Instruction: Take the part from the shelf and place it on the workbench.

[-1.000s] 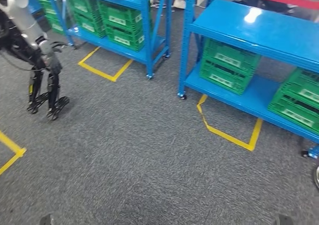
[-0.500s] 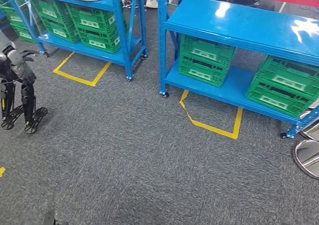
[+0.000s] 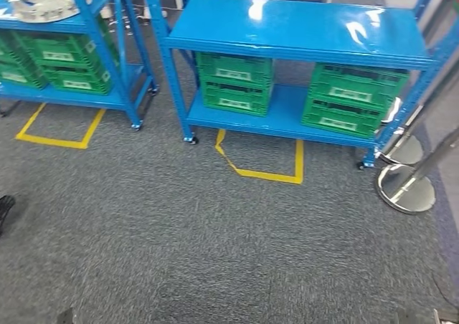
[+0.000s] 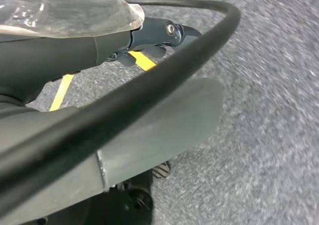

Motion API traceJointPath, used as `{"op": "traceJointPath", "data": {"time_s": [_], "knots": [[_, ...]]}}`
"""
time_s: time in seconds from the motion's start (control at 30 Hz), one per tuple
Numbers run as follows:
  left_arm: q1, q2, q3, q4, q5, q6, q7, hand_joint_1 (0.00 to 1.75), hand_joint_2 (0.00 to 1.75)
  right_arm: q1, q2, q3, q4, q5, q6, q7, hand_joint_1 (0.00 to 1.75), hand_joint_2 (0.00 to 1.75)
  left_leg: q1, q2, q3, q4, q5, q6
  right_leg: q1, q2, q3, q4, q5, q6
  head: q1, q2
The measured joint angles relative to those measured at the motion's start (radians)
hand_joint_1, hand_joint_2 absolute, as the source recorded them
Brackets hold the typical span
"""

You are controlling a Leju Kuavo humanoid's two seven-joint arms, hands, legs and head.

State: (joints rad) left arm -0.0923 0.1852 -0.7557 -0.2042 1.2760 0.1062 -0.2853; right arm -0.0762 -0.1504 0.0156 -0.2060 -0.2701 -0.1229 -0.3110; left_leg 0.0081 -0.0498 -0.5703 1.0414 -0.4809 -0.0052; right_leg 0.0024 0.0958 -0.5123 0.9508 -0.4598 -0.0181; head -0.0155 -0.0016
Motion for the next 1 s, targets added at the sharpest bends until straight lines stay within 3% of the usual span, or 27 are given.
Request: {"op": "traceJointPath", "data": {"time_s": [0.07, 0.13, 0.17, 0.23, 0.3, 0.33, 0.37, 0.4, 0.43, 0.5, 0.57, 0.6, 0.73, 0.9, 1.0], "knots": [[-0.002, 0.004, 0.000, 0.000, 0.000, 0.000, 0.000, 0.00, 0.00, -0.001, 0.002, 0.000, 0.000, 0.002, 0.002, 0.000, 0.00, 0.00, -0.001, -0.033, 0.033, -0.082, 0.026, 0.006, -0.001, 0.023, -0.005, 0.002, 0.000, 0.005, -0.002, 0.000], [-0.006, 0.004, 0.000, 0.000, 0.001, 0.001, 0.000, 0.00, 0.00, 0.002, 0.003, 0.000, 0.001, 0.005, 0.001, 0.000, 0.00, 0.00, -0.001, -0.018, 0.039, -0.098, 0.024, 0.008, -0.003, 0.046, -0.014, 0.000, 0.003, 0.017, -0.002, 0.000], [-0.007, 0.004, 0.000, 0.000, 0.002, 0.001, 0.000, 0.00, 0.00, 0.004, 0.003, 0.001, 0.001, 0.006, 0.000, 0.000, 0.00, 0.00, 0.000, -0.004, 0.044, -0.104, 0.026, 0.012, -0.004, 0.041, -0.019, 0.003, 0.000, 0.022, -0.002, 0.000], [-0.006, 0.003, 0.000, 0.000, 0.002, 0.001, 0.000, 0.00, 0.00, 0.005, 0.002, 0.001, 0.002, 0.006, -0.002, 0.000, 0.00, 0.00, 0.004, 0.024, 0.054, -0.120, 0.030, 0.020, -0.002, -0.013, -0.045, 0.056, -0.037, 0.032, 0.007, 0.000], [-0.002, 0.003, 0.000, 0.000, 0.002, 0.001, 0.000, 0.00, 0.00, 0.001, 0.002, 0.001, 0.002, 0.007, -0.003, 0.000, 0.00, 0.00, 0.004, 0.049, 0.059, -0.124, 0.029, 0.024, -0.005, -0.072, -0.101, 0.184, -0.107, 0.042, 0.020, 0.000], [-0.001, 0.003, 0.000, 0.000, 0.002, 0.001, 0.000, 0.00, 0.00, 0.000, 0.003, 0.001, 0.002, 0.008, -0.003, 0.000, 0.00, 0.00, 0.004, 0.061, 0.060, -0.124, 0.028, 0.024, -0.009, -0.082, -0.131, 0.250, -0.134, 0.047, 0.024, 0.000], [0.000, 0.003, 0.000, 0.000, 0.002, 0.001, 0.000, 0.00, 0.00, 0.001, 0.003, 0.001, 0.002, 0.010, -0.003, 0.002, 0.00, 0.00, 0.004, 0.070, 0.061, -0.123, 0.026, 0.023, -0.014, -0.086, -0.149, 0.289, -0.143, 0.053, 0.026, 0.000], [0.000, 0.003, 0.000, 0.000, 0.002, 0.001, 0.000, 0.00, 0.00, 0.003, 0.003, 0.001, 0.003, 0.012, -0.004, 0.005, 0.00, 0.00, 0.005, 0.078, 0.062, -0.123, 0.025, 0.021, -0.019, -0.089, -0.145, 0.286, -0.130, 0.058, 0.029, 0.000], [0.000, 0.002, 0.000, 0.000, 0.002, 0.001, 0.000, 0.00, 0.00, 0.004, 0.003, 0.001, 0.003, 0.014, -0.004, 0.008, 0.00, 0.00, 0.007, 0.083, 0.064, -0.122, 0.023, 0.018, -0.024, -0.091, -0.121, 0.244, -0.101, 0.062, 0.031, 0.000], [-0.001, 0.002, 0.000, 0.000, 0.002, 0.001, 0.000, 0.00, 0.00, 0.005, 0.003, 0.001, 0.003, 0.016, -0.004, 0.013, 0.00, 0.00, 0.009, 0.092, 0.071, -0.119, 0.017, 0.008, -0.027, -0.099, -0.039, 0.093, -0.036, 0.067, 0.039, 0.000], [-0.003, 0.002, 0.000, 0.000, 0.002, 0.001, 0.000, 0.00, 0.00, 0.005, 0.003, 0.001, 0.003, 0.017, -0.004, 0.015, 0.00, 0.00, 0.007, 0.097, 0.074, -0.114, 0.012, -0.003, -0.025, -0.103, 0.007, 0.004, -0.013, 0.059, 0.047, 0.000], [-0.003, 0.002, 0.000, 0.000, 0.002, 0.001, 0.000, 0.00, 0.00, 0.005, 0.004, 0.001, 0.003, 0.018, -0.003, 0.016, 0.00, 0.00, 0.004, 0.097, 0.073, -0.110, 0.008, -0.004, -0.024, -0.103, 0.013, -0.006, -0.016, 0.056, 0.047, 0.000], [-0.004, 0.004, 0.000, 0.000, 0.002, 0.001, 0.001, 0.00, 0.00, 0.007, 0.004, 0.001, 0.003, 0.021, -0.001, 0.019, 0.00, 0.00, 0.002, 0.095, 0.071, -0.108, 0.014, 0.020, -0.023, -0.101, 0.018, -0.006, -0.013, 0.050, 0.024, 0.000], [-0.003, 0.004, 0.000, 0.000, 0.002, 0.001, 0.003, 0.00, 0.00, 0.006, 0.004, 0.002, 0.003, 0.023, 0.002, 0.019, 0.00, 0.00, 0.004, 0.095, 0.074, -0.116, 0.016, 0.015, -0.020, -0.101, 0.018, -0.006, -0.015, 0.039, 0.008, 0.000], [-0.003, 0.005, 0.000, 0.000, 0.001, 0.001, 0.004, 0.00, 0.00, 0.006, 0.004, 0.002, 0.003, 0.023, 0.001, 0.019, 0.00, 0.00, 0.003, 0.094, 0.072, -0.111, 0.014, 0.017, -0.022, -0.103, 0.018, -0.006, -0.015, 0.039, -0.002, 0.000]]}}
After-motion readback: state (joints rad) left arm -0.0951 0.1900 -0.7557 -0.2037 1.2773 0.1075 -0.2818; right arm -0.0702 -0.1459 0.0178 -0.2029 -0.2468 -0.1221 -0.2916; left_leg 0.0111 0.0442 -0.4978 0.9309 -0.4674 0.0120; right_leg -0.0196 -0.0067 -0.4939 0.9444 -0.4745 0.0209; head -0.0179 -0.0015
